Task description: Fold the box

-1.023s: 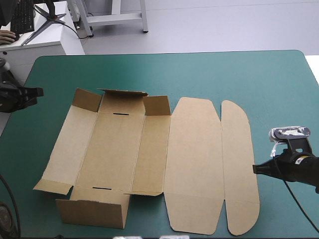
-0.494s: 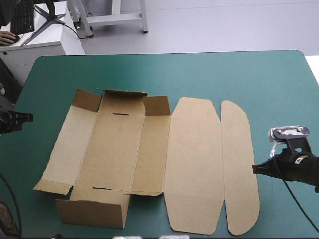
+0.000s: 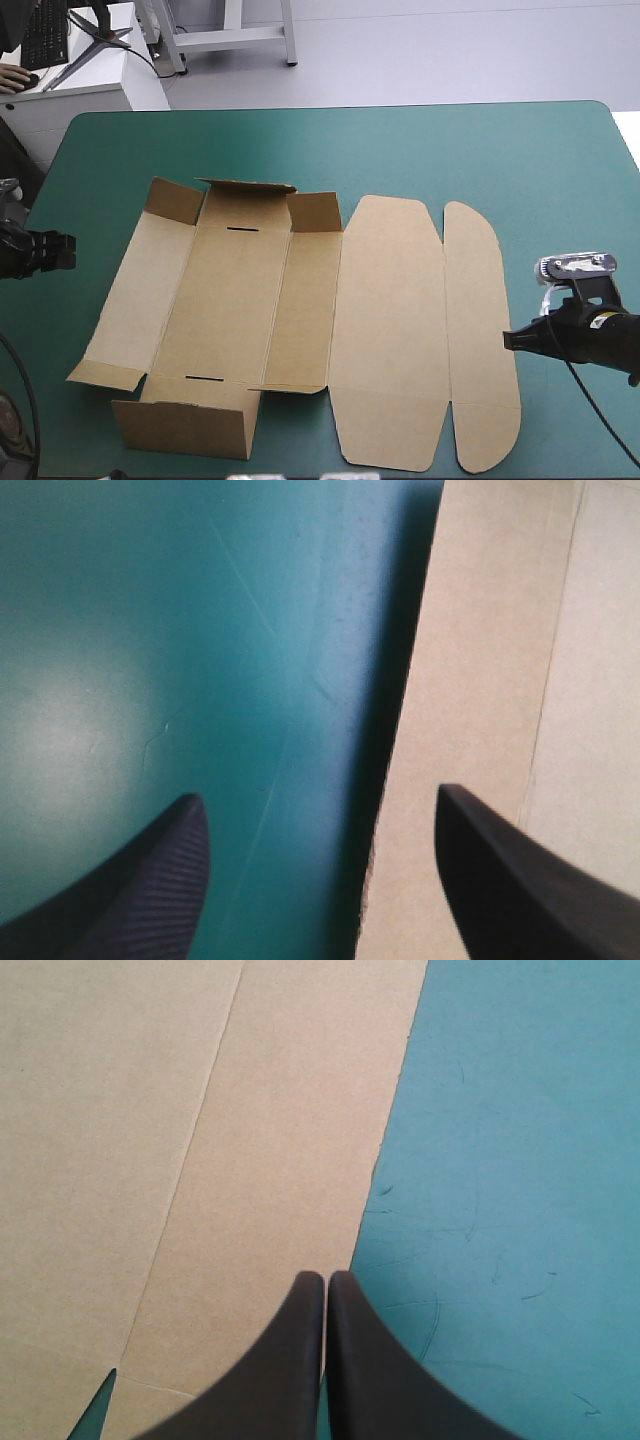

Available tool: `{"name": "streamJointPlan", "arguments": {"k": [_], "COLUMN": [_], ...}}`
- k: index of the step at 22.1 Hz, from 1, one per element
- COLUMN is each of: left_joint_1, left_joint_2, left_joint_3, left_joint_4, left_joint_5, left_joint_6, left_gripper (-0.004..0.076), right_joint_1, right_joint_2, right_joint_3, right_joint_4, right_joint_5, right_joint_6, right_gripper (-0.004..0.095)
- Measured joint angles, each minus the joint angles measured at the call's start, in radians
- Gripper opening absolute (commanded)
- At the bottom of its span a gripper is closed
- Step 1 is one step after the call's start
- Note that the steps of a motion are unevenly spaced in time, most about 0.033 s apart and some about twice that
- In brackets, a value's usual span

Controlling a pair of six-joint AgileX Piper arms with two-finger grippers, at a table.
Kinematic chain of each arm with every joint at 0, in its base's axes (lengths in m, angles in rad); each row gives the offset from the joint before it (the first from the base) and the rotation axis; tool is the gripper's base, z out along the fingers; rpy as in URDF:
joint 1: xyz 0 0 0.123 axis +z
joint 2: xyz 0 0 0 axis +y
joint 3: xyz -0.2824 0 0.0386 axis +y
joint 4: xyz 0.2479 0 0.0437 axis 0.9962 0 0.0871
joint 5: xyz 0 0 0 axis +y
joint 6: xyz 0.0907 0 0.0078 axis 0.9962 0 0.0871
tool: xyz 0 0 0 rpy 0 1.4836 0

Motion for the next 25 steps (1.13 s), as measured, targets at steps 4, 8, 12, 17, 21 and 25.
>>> {"name": "streamJointPlan", "arguments": {"k": [4,8,12,17,21,25], "left_joint_1": [0.000,0.000,0.000,0.000,0.000,0.000], "left_joint_2": [0.039,0.055,0.076,0.109,0.135,0.140], "left_joint_3": [0.065,0.194,0.312,0.334,0.347,0.380], "left_joint_4": [-0.027,-0.097,-0.105,-0.181,-0.243,-0.282], "left_joint_5": [-0.011,-0.018,-0.034,-0.039,-0.040,-0.042], "left_joint_6": [0.040,0.192,0.278,0.326,0.329,0.333], "left_gripper": [0.0524,0.0524,0.0524,0.0517,0.0517,0.0517], "right_joint_1": [0.000,0.000,0.000,0.000,-0.002,-0.004], "right_joint_2": [0.000,0.000,0.000,0.000,0.000,0.000], "right_joint_3": [0.000,0.000,0.000,0.000,0.000,0.000], "right_joint_4": [0.002,0.003,0.005,0.006,0.006,0.006], "right_joint_5": [0.005,0.007,0.008,0.009,0.009,0.008], "right_joint_6": [-0.004,-0.005,-0.010,-0.013,-0.016,-0.016], "right_gripper": [-0.0005,-0.0005,-0.0005,-0.0005,-0.0005,-0.0005]}}
